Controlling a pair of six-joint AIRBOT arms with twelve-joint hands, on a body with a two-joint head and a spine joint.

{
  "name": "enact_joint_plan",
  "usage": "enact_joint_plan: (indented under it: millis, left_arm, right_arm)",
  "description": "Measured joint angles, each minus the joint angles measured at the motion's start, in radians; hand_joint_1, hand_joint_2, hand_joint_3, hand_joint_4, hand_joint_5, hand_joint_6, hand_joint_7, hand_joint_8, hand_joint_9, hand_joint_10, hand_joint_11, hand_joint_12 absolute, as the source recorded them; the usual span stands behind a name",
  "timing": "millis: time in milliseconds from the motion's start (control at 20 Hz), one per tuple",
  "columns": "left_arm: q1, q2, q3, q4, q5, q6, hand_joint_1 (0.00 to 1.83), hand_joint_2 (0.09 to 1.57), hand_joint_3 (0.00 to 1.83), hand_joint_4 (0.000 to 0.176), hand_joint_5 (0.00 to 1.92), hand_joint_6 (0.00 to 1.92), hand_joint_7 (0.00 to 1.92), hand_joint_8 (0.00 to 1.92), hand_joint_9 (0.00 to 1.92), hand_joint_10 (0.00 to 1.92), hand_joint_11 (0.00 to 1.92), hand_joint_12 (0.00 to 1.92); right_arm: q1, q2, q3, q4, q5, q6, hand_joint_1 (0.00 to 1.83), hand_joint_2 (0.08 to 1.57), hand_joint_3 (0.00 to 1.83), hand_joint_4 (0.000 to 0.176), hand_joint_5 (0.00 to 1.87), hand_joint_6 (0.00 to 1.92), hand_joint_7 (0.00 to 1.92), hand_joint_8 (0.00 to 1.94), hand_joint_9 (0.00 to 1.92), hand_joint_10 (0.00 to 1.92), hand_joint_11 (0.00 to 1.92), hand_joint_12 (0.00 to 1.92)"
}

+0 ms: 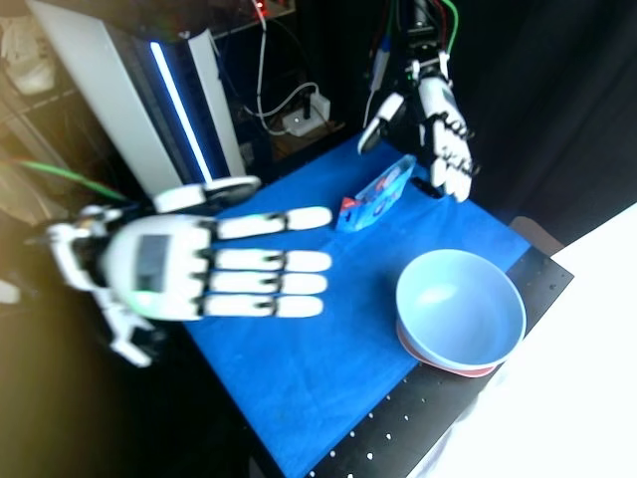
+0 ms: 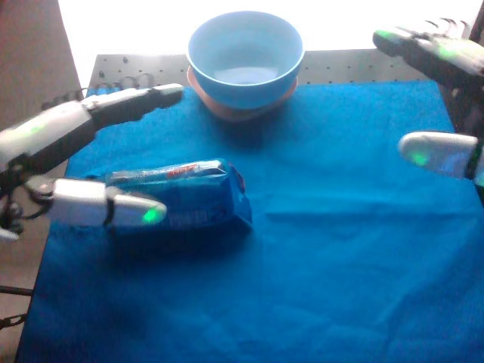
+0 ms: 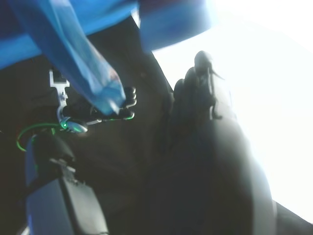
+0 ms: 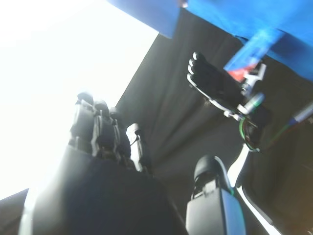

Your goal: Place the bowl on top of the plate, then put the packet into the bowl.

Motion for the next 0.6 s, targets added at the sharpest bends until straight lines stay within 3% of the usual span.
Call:
enact_joint_plan:
  millis: [50, 100, 150, 200, 350, 400, 450, 500, 550, 600]
  left_arm:
    - [-0.025, -0.017, 0.016, 0.023, 0.039, 0.0, 1.05, 0.97, 0.0, 0.0, 0.68, 0.02, 0.67, 0.03, 0.68, 0.06, 0.36, 0.81]
    - [-0.054, -0.045, 0.037, 0.053, 0.089, 0.0, 1.34, 1.08, 0.0, 0.0, 0.97, 0.59, 0.97, 0.78, 0.98, 0.9, 0.68, 1.17]
    - [-0.064, -0.06, 0.045, 0.068, 0.115, -0.001, 1.37, 1.11, 0.0, 0.0, 0.95, 0.81, 0.92, 1.04, 0.97, 1.13, 0.78, 1.21]
    - [-0.069, -0.066, 0.047, 0.074, 0.128, -0.003, 1.37, 1.13, 0.0, 0.0, 0.92, 0.86, 0.85, 1.18, 0.95, 1.23, 0.79, 1.22]
    - [-0.079, -0.059, 0.063, 0.066, 0.142, -0.014, 1.37, 1.11, 0.0, 0.0, 0.98, 0.79, 0.91, 1.07, 1.02, 1.19, 0.88, 1.28]
    - [-0.082, -0.051, 0.063, 0.072, 0.149, -0.011, 1.25, 1.13, 0.0, 0.0, 0.98, 0.85, 0.92, 1.17, 0.99, 0.96, 0.85, 1.31]
    - [-0.093, -0.043, 0.068, 0.075, 0.158, -0.003, 1.22, 1.14, 0.0, 0.0, 0.96, 0.89, 0.9, 1.24, 0.99, 0.86, 0.82, 1.3]
    - [-0.105, -0.035, 0.072, 0.072, 0.164, 0.002, 1.34, 1.12, 0.0, 0.0, 0.95, 0.84, 0.88, 1.15, 0.99, 1.14, 0.8, 1.29]
    - [-0.12, -0.027, 0.074, 0.073, 0.159, 0.003, 1.36, 1.12, 0.0, 0.0, 0.97, 0.81, 0.88, 1.12, 0.93, 1.24, 0.78, 1.25]
    - [-0.134, -0.02, 0.074, 0.076, 0.154, 0.003, 1.37, 1.12, 0.0, 0.0, 0.99, 0.81, 0.89, 1.11, 0.9, 1.27, 0.65, 1.14]
  right_arm:
    - [-0.023, 0.005, -0.008, 0.026, 0.006, 0.0, 0.23, 1.14, 0.01, 0.176, 0.0, 0.0, 0.0, 0.0, 0.0, 0.0, 0.0, 0.0]
    - [-0.05, 0.01, -0.02, 0.057, 0.015, -0.001, 0.22, 1.18, 0.02, 0.176, 0.0, 0.0, 0.0, 0.0, 0.0, 0.0, 0.0, 0.0]
    - [-0.061, 0.01, -0.027, 0.067, 0.027, 0.0, 0.22, 1.19, 0.02, 0.176, 0.0, 0.0, 0.0, 0.0, 0.0, 0.0, 0.0, 0.0]
    - [-0.069, 0.011, -0.033, 0.07, 0.04, 0.0, 0.21, 1.2, 0.02, 0.176, 0.0, 0.0, 0.0, 0.0, 0.0, 0.0, 0.0, 0.0]
    - [-0.076, 0.011, -0.034, 0.082, 0.054, 0.0, 0.16, 1.2, 0.01, 0.176, 0.0, 0.0, 0.0, 0.0, 0.0, 0.0, 0.0, 0.0]
    - [-0.079, 0.013, -0.037, 0.086, 0.06, 0.0, 0.09, 1.21, 0.01, 0.176, 0.0, 0.0, 0.0, 0.0, 0.0, 0.0, 0.0, 0.0]
    - [-0.087, 0.013, -0.039, 0.087, 0.064, -0.001, 0.08, 1.22, 0.02, 0.176, 0.0, 0.0, 0.0, 0.0, 0.0, 0.0, 0.0, 0.0]
    - [-0.094, 0.012, -0.04, 0.088, 0.066, 0.0, 0.11, 1.23, 0.01, 0.176, 0.0, 0.0, 0.0, 0.0, 0.0, 0.0, 0.0, 0.0]
    - [-0.098, 0.011, -0.04, 0.09, 0.063, 0.0, 0.11, 1.22, 0.01, 0.176, 0.0, 0.0, 0.0, 0.0, 0.0, 0.0, 0.0, 0.0]
    - [-0.103, 0.01, -0.04, 0.1, 0.064, 0.0, 0.13, 1.2, 0.0, 0.176, 0.0, 0.0, 0.0, 0.0, 0.0, 0.0, 0.0, 0.0]
